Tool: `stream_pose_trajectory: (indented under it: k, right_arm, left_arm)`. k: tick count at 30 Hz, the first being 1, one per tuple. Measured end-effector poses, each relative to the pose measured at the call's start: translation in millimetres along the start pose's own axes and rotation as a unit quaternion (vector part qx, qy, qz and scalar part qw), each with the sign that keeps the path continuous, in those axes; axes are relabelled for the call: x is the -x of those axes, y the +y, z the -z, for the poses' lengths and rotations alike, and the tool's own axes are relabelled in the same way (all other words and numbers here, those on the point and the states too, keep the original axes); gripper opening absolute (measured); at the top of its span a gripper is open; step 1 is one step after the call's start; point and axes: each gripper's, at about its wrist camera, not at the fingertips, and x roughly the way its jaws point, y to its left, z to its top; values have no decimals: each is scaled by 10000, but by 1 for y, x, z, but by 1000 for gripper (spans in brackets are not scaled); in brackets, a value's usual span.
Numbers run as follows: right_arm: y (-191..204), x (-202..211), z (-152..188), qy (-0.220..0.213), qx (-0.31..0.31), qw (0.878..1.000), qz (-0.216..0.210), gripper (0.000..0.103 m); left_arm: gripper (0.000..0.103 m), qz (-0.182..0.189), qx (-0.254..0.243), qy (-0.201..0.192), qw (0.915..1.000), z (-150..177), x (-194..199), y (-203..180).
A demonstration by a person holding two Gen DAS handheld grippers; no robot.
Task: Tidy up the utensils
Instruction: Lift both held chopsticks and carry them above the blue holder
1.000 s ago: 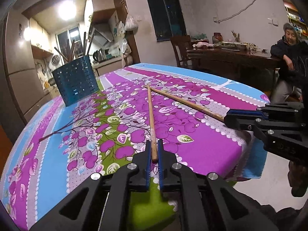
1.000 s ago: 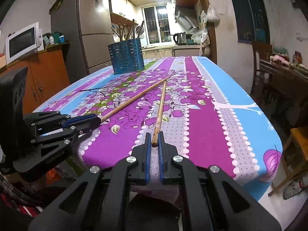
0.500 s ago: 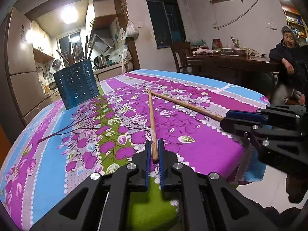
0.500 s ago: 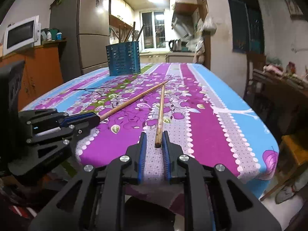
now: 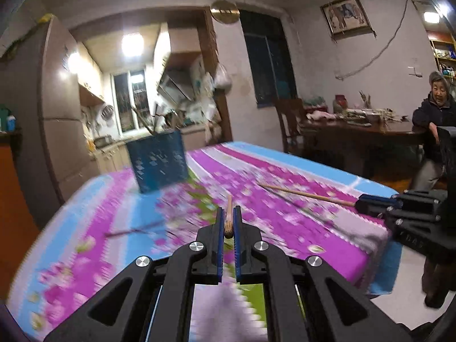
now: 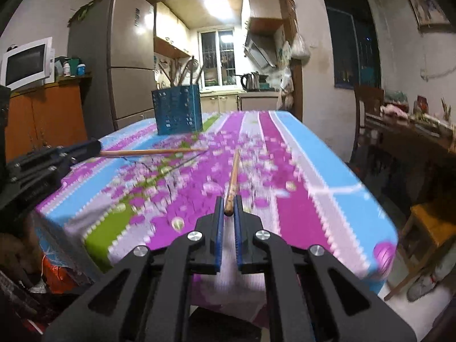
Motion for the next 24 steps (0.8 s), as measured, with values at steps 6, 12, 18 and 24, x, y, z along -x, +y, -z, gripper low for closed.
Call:
stream_pose_trajectory:
  k: [6, 12, 18, 24]
  right_arm:
    - [4, 9, -39, -303, 310, 9990, -92, 5]
    - [19, 11, -75, -537, 670, 9958, -318, 5]
    - [37, 11, -98, -577, 918, 9927, -537, 5]
    - [56, 12, -120, -674, 1058, 9893, -743, 5]
  left_arm:
    - [7, -195, 279, -195, 9992, -32, 23, 45]
    - [7, -287, 601, -399, 9970, -54, 39, 83]
    - [7, -335, 677, -498, 9959, -70, 53, 105]
    - [7, -238, 882, -415, 9950, -84, 56, 131]
